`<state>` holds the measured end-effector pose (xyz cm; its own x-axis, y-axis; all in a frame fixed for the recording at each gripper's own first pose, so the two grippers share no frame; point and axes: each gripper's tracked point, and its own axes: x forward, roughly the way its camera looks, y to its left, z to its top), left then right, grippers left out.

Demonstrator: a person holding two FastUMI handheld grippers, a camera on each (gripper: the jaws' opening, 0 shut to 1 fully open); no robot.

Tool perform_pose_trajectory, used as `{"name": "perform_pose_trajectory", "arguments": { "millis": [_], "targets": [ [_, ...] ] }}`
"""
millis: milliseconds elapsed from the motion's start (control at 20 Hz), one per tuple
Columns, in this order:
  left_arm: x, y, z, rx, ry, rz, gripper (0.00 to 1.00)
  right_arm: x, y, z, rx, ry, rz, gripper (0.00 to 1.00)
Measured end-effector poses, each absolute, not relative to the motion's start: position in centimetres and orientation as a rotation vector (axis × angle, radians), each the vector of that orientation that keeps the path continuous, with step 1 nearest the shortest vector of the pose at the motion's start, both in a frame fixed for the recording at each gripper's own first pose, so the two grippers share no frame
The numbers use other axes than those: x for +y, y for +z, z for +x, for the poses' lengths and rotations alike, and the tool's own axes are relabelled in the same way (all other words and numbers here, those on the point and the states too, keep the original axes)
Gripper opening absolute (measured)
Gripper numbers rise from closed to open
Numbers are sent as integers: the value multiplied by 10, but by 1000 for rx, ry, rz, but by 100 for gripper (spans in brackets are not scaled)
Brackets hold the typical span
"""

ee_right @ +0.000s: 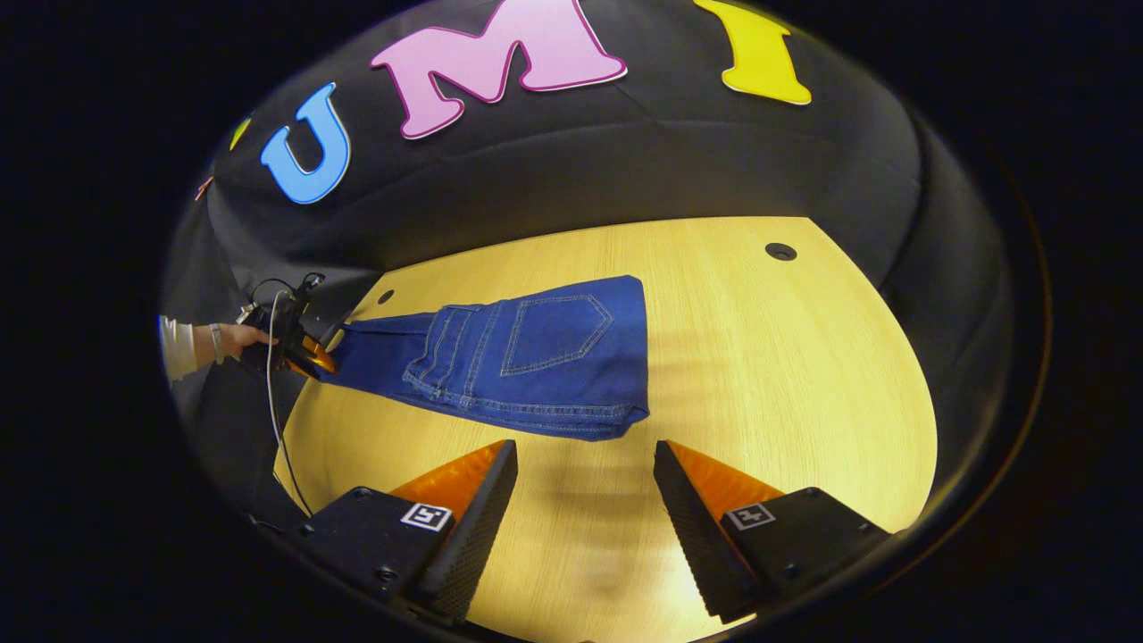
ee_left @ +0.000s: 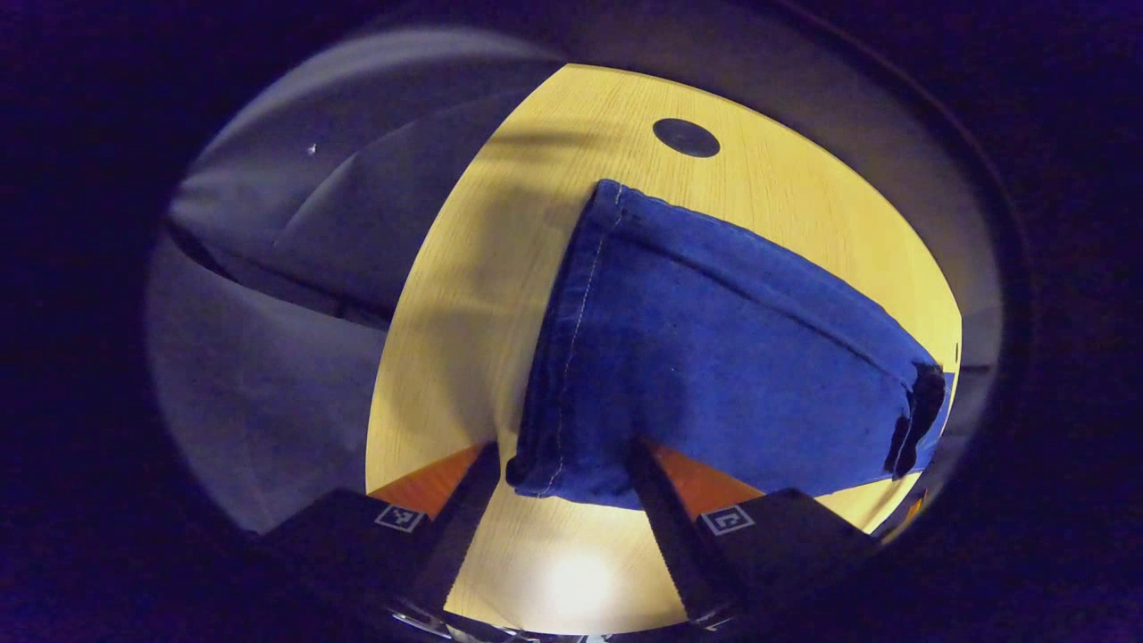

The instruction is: Grasp the waist and the cuffs of the jeans and fold them to make the two legs overlap; first hold the waist and fold one-third of the jeans toward the cuffs, then hold the cuffs and fold the remaining one-third in the same direction to finish folding.

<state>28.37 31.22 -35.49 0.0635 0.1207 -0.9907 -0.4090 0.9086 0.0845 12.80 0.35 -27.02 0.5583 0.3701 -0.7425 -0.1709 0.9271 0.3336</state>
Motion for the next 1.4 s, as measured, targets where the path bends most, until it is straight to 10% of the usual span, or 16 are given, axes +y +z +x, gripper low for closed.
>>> {"name": "perform_pose_trajectory", "arguments": {
  "millis": [200,350,450,1100,1400],
  "targets": [
    [305,-347,290,1402,364,-237,94,5,-262,133,905,337,226,95],
    [302,-355,301,1353,390,-176,23,-6,-257,137,869,313,215,95],
    [300,-346,302,1331,406,-135,7,-10,-252,139,858,307,224,95],
    [68,-142,387,917,-67,-104,6,-33,-222,156,782,324,271,95],
    [-125,-173,408,897,-355,42,6,-57,-185,161,683,352,266,95]
  ]
}}
